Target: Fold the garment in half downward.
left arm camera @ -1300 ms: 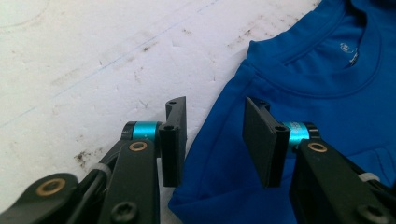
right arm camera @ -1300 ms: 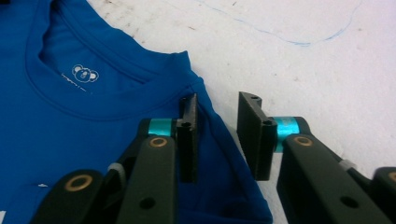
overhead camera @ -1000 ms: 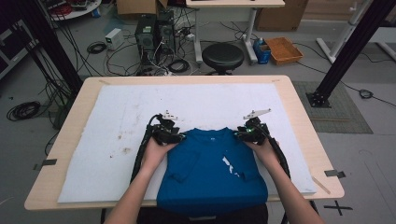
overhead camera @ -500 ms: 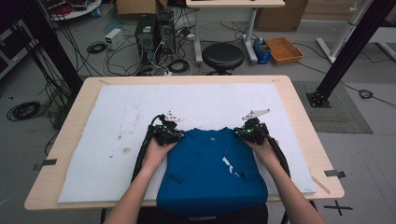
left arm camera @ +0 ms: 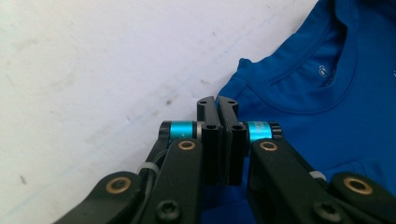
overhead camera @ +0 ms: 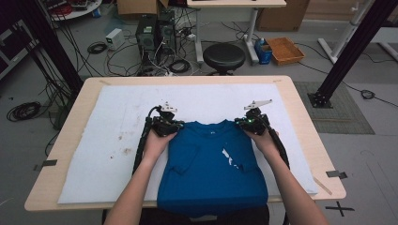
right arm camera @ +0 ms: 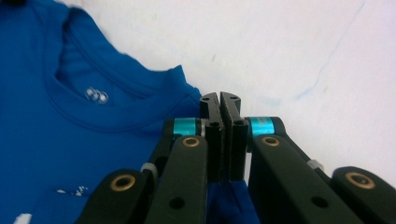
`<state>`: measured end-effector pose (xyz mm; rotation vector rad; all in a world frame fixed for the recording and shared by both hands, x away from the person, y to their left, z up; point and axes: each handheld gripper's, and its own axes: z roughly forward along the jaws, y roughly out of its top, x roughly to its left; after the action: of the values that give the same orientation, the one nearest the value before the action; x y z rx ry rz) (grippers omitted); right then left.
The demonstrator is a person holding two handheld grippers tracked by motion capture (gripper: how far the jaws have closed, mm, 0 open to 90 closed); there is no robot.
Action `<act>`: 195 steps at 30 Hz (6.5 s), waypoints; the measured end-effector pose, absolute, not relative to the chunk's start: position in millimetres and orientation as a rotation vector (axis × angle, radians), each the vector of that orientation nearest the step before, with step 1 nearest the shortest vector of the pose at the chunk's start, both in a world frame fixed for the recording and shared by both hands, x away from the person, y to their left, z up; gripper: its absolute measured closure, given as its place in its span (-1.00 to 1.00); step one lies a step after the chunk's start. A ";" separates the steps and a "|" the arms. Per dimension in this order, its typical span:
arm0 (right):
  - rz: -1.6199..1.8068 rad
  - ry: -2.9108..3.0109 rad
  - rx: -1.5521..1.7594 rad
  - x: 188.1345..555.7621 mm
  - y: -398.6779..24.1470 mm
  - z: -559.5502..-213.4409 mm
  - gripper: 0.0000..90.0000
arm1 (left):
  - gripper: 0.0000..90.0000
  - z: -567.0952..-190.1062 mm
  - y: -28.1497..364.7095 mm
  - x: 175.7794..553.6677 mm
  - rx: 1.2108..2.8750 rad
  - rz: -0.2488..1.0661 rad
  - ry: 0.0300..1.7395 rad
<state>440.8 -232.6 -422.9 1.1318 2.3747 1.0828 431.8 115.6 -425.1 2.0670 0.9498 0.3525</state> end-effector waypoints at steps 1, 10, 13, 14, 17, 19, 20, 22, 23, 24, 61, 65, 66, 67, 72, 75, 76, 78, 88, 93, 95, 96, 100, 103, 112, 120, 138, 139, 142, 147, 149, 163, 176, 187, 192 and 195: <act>1.084 2.372 1.130 443.1 -232.9 -421.0 0.98 | 0.96 -423.4 116.7 432.8 2.059 0.356 0.950; 1.142 2.328 1.085 431.6 -238.4 -404.4 0.98 | 0.96 -402.6 122.4 415.5 2.026 0.382 0.855; 1.167 2.314 1.060 418.4 -238.8 -399.5 0.98 | 0.96 -395.8 122.6 404.1 2.022 0.394 0.812; 1.173 2.315 1.049 414.4 -238.7 -398.0 0.98 | 0.96 -392.9 123.2 398.6 2.026 0.401 0.792; 1.198 2.313 1.006 394.2 -239.6 -389.8 0.98 | 0.96 -387.6 125.5 383.5 2.021 0.414 0.754; 1.217 2.309 0.984 379.2 -242.1 -384.5 0.98 | 0.96 -385.2 125.8 372.1 2.029 0.421 0.726; 1.226 2.308 0.972 371.7 -243.6 -382.9 0.98 | 0.96 -384.1 125.8 365.9 2.038 0.426 0.705; 1.228 2.307 0.953 356.7 -246.5 -381.7 0.98 | 0.96 -382.6 126.0 353.8 2.045 0.433 0.669; 1.232 2.308 0.944 349.4 -248.1 -382.1 0.98 | 0.96 -382.1 126.4 348.1 2.047 0.434 0.654; 1.230 2.310 0.942 342.4 -249.2 -382.7 0.98 | 0.96 -381.9 126.5 342.5 2.045 0.428 0.643; 1.083 2.521 0.817 219.8 -265.3 -426.8 0.85 | 0.84 -430.1 123.7 227.9 2.253 0.268 0.399; 1.107 2.499 0.816 220.5 -265.9 -421.0 0.81 | 0.67 -429.6 121.9 225.4 2.253 0.250 0.386; 1.113 2.499 0.818 221.6 -265.4 -419.5 0.81 | 0.64 -429.0 121.4 225.6 2.255 0.247 0.378; 1.120 2.498 0.821 222.6 -264.0 -418.7 0.80 | 0.63 -428.6 120.4 225.7 2.249 0.254 0.382; 1.109 2.435 0.836 232.9 -259.0 -414.7 0.56 | 0.49 -424.1 121.8 239.9 2.188 0.341 0.512; 1.146 2.356 0.937 251.3 -264.1 -412.1 0.47 | 0.38 -420.4 128.1 258.8 2.111 0.387 0.631; 1.151 2.326 0.972 258.9 -266.3 -411.7 0.43 | 0.36 -419.6 130.2 265.7 2.089 0.403 0.671; 1.147 2.273 1.047 274.6 -270.5 -411.8 0.37 | 0.32 -419.8 134.2 279.9 2.060 0.415 0.742; 1.123 2.327 1.344 323.1 -282.2 -439.0 0.27 | 0.26 -439.2 138.8 316.0 2.086 0.357 0.970; 1.148 2.392 1.351 324.4 -285.3 -444.7 0.54 | 0.33 -445.1 141.0 316.4 2.087 0.311 0.995; 1.156 2.412 1.340 323.6 -284.8 -445.2 0.65 | 0.44 -445.8 141.3 315.9 2.085 0.295 0.987; 1.161 2.418 1.332 323.1 -284.7 -445.4 0.70 | 0.51 -445.8 140.9 315.1 2.087 0.286 0.978; 1.172 2.434 1.302 321.5 -284.9 -445.1 0.80 | 0.81 -445.0 137.0 311.3 2.107 0.300 0.927; 1.179 2.434 1.279 322.0 -285.3 -443.5 0.82 | 0.85 -444.8 138.8 312.8 2.106 0.290 0.917; 1.210 2.385 1.218 344.6 -282.7 -429.5 0.82 | 0.87 -434.9 145.1 337.3 2.083 0.334 0.920; 1.147 2.312 1.200 386.1 -270.2 -413.1 0.82 | 0.87 -419.6 139.1 380.6 2.101 0.439 0.908; 1.069 2.251 1.269 441.4 -266.0 -419.5 0.82 | 0.86 -429.3 129.9 444.2 2.153 0.466 0.953; 1.060 2.257 1.272 442.2 -266.3 -420.7 0.82 | 0.86 -430.0 129.7 445.1 2.151 0.466 0.954; 1.060 2.252 1.271 443.5 -267.1 -421.9 0.82 | 0.86 -430.6 128.9 447.2 2.159 0.470 0.950; 1.057 2.251 1.266 443.9 -266.7 -422.3 0.78 | 0.80 -430.8 128.0 447.3 2.161 0.480 0.955; 1.050 2.249 1.259 442.4 -266.6 -421.4 0.71 | 0.58 -427.8 129.7 445.5 2.146 0.499 0.979; 1.113 2.168 1.220 380.3 -276.5 -405.3 0.42 | 0.26 -418.6 156.7 373.0 2.010 0.366 1.135; 1.102 2.208 1.332 370.1 -279.4 -426.9 0.42 | 0.59 -438.1 145.1 367.7 2.024 0.267 1.209; 1.114 2.216 1.404 376.3 -283.3 -437.5 0.42 | 0.89 -439.5 139.9 365.3 2.034 0.309 1.170; 1.070 2.251 1.365 382.3 -275.7 -442.7 0.65 | 0.90 -439.3 140.4 365.1 2.037 0.310 1.159; 1.064 2.276 1.324 383.2 -272.2 -443.4 0.92 | 0.90 -438.4 140.7 364.7 2.035 0.310 1.149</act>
<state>383.2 -272.2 -443.4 1.3236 2.2761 1.0639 364.7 140.7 -438.4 2.0354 1.1486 0.3096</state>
